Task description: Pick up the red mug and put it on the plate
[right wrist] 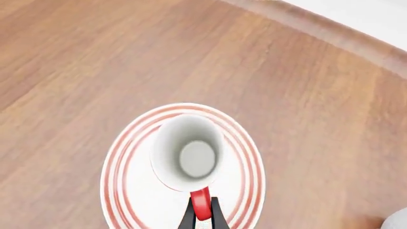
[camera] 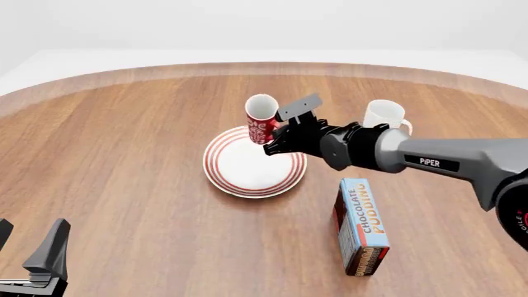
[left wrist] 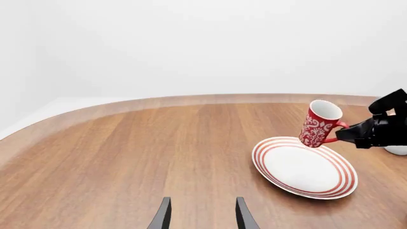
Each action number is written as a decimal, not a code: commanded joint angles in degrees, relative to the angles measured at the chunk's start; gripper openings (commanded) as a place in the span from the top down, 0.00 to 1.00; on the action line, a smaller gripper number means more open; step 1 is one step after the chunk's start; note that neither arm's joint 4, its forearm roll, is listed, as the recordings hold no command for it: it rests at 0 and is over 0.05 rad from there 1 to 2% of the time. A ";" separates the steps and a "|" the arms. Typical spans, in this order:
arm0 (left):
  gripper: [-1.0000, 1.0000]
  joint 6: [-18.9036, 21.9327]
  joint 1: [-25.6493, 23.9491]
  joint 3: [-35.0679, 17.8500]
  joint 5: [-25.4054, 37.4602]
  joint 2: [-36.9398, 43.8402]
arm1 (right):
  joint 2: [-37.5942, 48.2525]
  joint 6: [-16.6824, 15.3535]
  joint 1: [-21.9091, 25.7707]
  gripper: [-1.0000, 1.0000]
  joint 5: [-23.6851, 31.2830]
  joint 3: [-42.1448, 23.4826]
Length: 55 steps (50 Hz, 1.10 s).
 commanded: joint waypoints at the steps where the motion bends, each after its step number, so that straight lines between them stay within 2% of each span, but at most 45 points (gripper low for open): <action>1: 0.00 0.00 0.00 0.00 0.00 0.00 | 1.54 1.34 0.88 1.00 -1.25 -0.20; 17: 0.00 0.00 0.00 0.00 0.00 0.00 | 4.83 2.22 1.22 1.00 -1.93 -1.40; 55: 0.00 0.00 0.00 0.00 0.00 0.00 | 8.53 1.72 0.16 1.00 -2.65 -2.85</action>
